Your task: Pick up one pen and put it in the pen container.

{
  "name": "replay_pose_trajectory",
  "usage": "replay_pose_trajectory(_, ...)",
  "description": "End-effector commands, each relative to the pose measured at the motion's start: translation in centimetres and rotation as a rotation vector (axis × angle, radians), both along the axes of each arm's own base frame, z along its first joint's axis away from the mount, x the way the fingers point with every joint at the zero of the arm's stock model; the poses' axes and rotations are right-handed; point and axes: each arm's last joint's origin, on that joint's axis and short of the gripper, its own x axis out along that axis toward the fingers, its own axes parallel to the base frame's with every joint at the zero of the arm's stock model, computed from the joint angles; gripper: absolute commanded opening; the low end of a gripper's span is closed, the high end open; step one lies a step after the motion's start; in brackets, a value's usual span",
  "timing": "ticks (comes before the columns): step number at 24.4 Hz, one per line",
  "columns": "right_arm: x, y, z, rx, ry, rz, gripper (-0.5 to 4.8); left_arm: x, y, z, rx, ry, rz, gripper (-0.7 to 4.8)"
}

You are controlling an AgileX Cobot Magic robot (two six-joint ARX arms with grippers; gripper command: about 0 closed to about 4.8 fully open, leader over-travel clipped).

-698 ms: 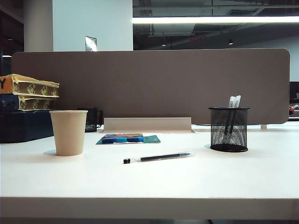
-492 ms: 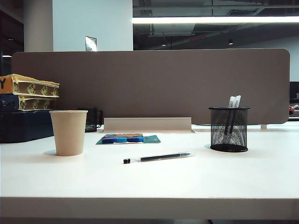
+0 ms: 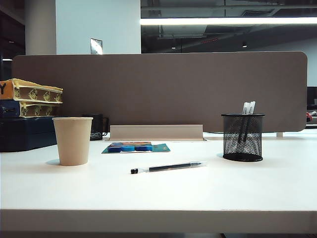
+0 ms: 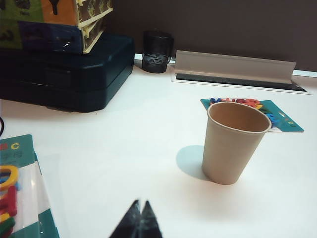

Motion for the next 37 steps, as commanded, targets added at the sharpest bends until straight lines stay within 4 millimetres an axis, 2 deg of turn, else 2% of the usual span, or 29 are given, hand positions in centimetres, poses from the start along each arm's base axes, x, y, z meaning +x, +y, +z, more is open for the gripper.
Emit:
replay_pose_trajectory(1, -0.1, 0.0, 0.2, 0.032, -0.028, 0.005, -0.08, 0.0, -0.1, 0.6, -0.001, -0.054, -0.036, -0.05)
replay_pose_trajectory(9, -0.1, 0.0, 0.0, 0.117, -0.005, 0.019, -0.08, 0.0, -0.1, 1.0, 0.002, -0.1, -0.054, -0.05)
replay_pose_trajectory(16, 0.0, 0.0, -1.2, 0.139, 0.119, 0.022, -0.03, -0.1, -0.4, 1.3, 0.004, -0.128, -0.127, -0.05)
replay_pose_trajectory(23, -0.1, 0.1, -0.5, 0.156, 0.108, 0.045, 0.22, -0.1, -0.4, 1.6, -0.026, -0.15, -0.151, -0.05)
replay_pose_trajectory(37, -0.5, 0.1, 1.4, 0.162, 0.077, 0.04, 0.22, -0.5, -0.4, 3.4, -0.063, -0.248, -0.155, 0.26)
